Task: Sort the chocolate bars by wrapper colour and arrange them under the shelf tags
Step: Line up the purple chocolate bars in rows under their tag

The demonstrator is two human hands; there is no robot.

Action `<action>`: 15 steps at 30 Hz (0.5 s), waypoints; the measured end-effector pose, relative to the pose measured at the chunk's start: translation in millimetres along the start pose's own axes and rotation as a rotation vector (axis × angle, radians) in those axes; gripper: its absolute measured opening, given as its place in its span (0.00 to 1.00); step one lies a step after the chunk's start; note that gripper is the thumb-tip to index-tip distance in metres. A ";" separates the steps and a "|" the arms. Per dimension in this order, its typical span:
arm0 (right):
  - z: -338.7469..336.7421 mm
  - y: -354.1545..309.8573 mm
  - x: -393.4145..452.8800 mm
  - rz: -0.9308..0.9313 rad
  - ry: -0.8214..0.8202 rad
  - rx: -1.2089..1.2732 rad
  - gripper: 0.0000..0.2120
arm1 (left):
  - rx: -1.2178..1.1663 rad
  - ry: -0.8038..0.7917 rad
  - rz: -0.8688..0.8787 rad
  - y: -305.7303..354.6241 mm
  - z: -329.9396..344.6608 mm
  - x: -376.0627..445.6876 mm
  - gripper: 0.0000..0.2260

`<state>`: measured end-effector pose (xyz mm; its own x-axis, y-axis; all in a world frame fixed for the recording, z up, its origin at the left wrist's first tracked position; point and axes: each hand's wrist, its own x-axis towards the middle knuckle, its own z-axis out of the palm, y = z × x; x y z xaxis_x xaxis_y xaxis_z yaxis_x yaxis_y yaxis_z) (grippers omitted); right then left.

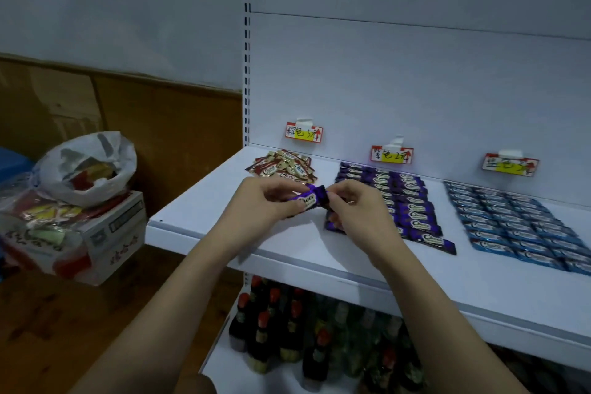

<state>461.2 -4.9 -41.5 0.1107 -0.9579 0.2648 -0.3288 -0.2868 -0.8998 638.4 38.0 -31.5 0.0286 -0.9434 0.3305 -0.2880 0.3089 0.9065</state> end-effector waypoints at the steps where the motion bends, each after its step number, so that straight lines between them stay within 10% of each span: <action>1: -12.5 2.2 -5.5 -0.016 0.033 -0.019 0.06 | 0.001 -0.026 0.007 3.1 12.8 -0.6 0.11; 15: -136.3 50.4 -50.1 0.048 0.229 -0.261 0.04 | 0.500 -0.210 0.205 16.9 112.1 18.7 0.07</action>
<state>311.3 26.9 -52.9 -0.1143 -0.9400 0.3215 -0.5607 -0.2060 -0.8020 526.8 12.0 -39.5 -0.2514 -0.8898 0.3809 -0.6860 0.4414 0.5784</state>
